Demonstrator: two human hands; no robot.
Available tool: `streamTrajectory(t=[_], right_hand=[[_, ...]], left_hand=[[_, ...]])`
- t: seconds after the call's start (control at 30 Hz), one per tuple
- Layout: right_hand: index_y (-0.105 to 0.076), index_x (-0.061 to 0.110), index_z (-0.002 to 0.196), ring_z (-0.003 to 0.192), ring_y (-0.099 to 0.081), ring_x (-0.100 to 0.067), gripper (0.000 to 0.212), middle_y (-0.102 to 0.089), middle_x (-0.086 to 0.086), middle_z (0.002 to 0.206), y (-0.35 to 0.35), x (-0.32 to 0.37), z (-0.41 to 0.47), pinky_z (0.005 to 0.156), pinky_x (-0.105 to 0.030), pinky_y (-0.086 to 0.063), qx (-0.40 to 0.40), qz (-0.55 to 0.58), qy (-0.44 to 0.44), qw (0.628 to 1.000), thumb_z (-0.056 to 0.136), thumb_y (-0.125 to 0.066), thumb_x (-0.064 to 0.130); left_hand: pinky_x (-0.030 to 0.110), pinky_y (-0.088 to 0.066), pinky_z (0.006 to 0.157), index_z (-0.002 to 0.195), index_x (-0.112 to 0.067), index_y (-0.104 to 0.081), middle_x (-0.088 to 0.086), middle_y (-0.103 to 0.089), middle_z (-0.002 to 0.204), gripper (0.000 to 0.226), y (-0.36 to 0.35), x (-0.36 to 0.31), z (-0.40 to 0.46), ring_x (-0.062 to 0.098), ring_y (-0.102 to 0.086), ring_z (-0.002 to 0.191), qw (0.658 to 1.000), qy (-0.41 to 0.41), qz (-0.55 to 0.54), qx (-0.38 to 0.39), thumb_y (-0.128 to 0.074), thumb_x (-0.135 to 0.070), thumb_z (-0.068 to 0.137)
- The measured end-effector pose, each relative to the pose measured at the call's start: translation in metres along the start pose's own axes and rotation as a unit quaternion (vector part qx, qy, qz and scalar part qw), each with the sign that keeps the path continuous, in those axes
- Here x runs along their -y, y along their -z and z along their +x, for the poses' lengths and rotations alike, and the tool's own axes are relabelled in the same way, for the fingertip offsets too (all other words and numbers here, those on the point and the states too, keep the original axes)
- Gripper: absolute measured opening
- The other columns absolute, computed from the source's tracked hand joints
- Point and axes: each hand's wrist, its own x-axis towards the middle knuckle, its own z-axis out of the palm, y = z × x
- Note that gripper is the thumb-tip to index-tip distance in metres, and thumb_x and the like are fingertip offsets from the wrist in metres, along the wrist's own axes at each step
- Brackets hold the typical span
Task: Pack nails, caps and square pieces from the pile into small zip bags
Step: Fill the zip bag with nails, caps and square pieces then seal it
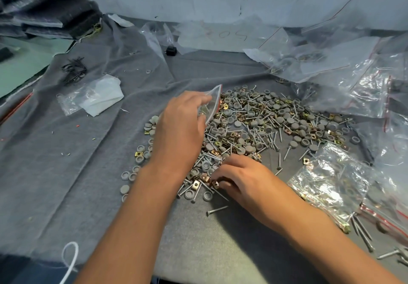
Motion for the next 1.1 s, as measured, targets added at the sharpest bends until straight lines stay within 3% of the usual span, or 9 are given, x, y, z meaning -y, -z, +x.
streamTrajectory(t=[0.13, 0.27, 0.43, 0.53, 0.6, 0.7, 0.77, 0.97, 1.1], right_hand=[[-0.065, 0.032, 0.124, 0.112, -0.048, -0.012, 0.029, -0.051, 0.011, 0.12, 0.0, 0.001, -0.001, 0.096, -0.031, -0.048, 0.008, -0.042, 0.019, 0.999, 0.099, -0.058, 0.044], [-0.067, 0.026, 0.115, 0.105, -0.049, -0.013, 0.027, -0.052, 0.008, 0.113, -0.002, -0.001, -0.001, 0.091, -0.032, -0.049, -0.015, -0.04, 0.023, 0.999, 0.105, -0.045, 0.04], [-0.069, 0.024, 0.099, 0.091, -0.054, -0.002, 0.016, -0.056, 0.012, 0.099, 0.011, -0.008, 0.002, 0.083, -0.019, -0.044, -0.134, 0.119, -0.04, 0.983, 0.102, -0.054, 0.03], [-0.071, 0.028, 0.101, 0.09, -0.059, 0.003, 0.015, -0.062, 0.018, 0.096, 0.015, -0.01, 0.003, 0.079, -0.01, -0.041, -0.128, 0.178, -0.053, 0.974, 0.1, -0.06, 0.019], [-0.069, 0.031, 0.1, 0.091, -0.065, -0.002, 0.018, -0.069, 0.014, 0.095, 0.017, -0.01, 0.002, 0.077, -0.014, -0.047, -0.11, 0.289, -0.08, 0.948, 0.099, -0.063, 0.014], [-0.063, 0.025, 0.107, 0.097, -0.071, -0.022, 0.018, -0.074, 0.0, 0.095, 0.023, -0.009, 0.003, 0.071, -0.02, -0.049, -0.119, 0.491, -0.105, 0.856, 0.093, -0.069, 0.013], [-0.064, 0.023, 0.11, 0.098, -0.071, -0.022, 0.024, -0.074, -0.001, 0.093, 0.027, -0.009, 0.004, 0.073, -0.017, -0.049, -0.135, 0.533, -0.108, 0.828, 0.089, -0.073, 0.019], [-0.072, 0.028, 0.104, 0.083, -0.069, -0.009, 0.018, -0.074, 0.006, 0.092, 0.032, -0.006, 0.003, 0.073, -0.022, -0.054, -0.222, 0.432, -0.104, 0.868, 0.086, -0.073, 0.029], [-0.072, 0.03, 0.11, 0.081, -0.069, -0.007, 0.027, -0.072, 0.014, 0.089, 0.032, -0.003, 0.003, 0.069, -0.017, -0.052, -0.293, 0.317, -0.116, 0.894, 0.085, -0.068, 0.041]], left_hand=[[0.028, -0.047, 0.103, 0.126, -0.019, -0.067, -0.007, -0.065, 0.127, 0.044, -0.001, -0.001, -0.001, 0.008, -0.059, 0.112, 1.0, 0.0, -0.005, 0.01, -0.076, -0.007, 0.085], [0.035, -0.052, 0.097, 0.127, -0.018, -0.066, -0.007, -0.065, 0.126, 0.047, -0.002, 0.0, -0.002, 0.009, -0.058, 0.1, 1.0, 0.001, -0.012, 0.025, -0.078, -0.008, 0.082], [0.032, -0.052, 0.095, 0.127, -0.019, -0.067, -0.008, -0.065, 0.125, 0.052, -0.003, -0.001, -0.002, 0.001, -0.048, 0.09, 0.999, -0.006, -0.026, 0.038, -0.082, -0.01, 0.078], [0.027, -0.05, 0.094, 0.127, -0.021, -0.066, -0.011, -0.064, 0.126, 0.053, -0.005, -0.002, -0.004, -0.001, -0.041, 0.085, 0.998, -0.012, -0.026, 0.048, -0.082, -0.011, 0.078], [0.026, -0.048, 0.094, 0.128, -0.022, -0.066, -0.012, -0.063, 0.128, 0.053, -0.005, -0.001, -0.004, -0.002, -0.04, 0.085, 0.998, -0.011, -0.025, 0.052, -0.082, -0.012, 0.079], [0.026, -0.048, 0.094, 0.127, -0.022, -0.067, -0.011, -0.063, 0.128, 0.052, -0.004, -0.001, -0.004, -0.002, -0.042, 0.087, 0.998, -0.012, -0.03, 0.055, -0.082, -0.011, 0.079], [0.025, -0.047, 0.093, 0.127, -0.022, -0.067, -0.012, -0.063, 0.127, 0.052, -0.003, -0.002, -0.004, -0.002, -0.043, 0.087, 0.998, -0.012, -0.03, 0.056, -0.082, -0.011, 0.078], [0.022, -0.048, 0.095, 0.128, -0.021, -0.066, -0.011, -0.064, 0.126, 0.057, -0.005, -0.012, -0.009, -0.002, -0.048, 0.094, 0.997, -0.021, -0.034, 0.064, -0.085, -0.014, 0.075], [0.018, -0.042, 0.105, 0.13, -0.021, -0.065, -0.011, -0.063, 0.126, 0.059, -0.012, -0.025, -0.014, 0.0, -0.055, 0.111, 0.995, -0.048, -0.028, 0.078, -0.086, -0.02, 0.074]])
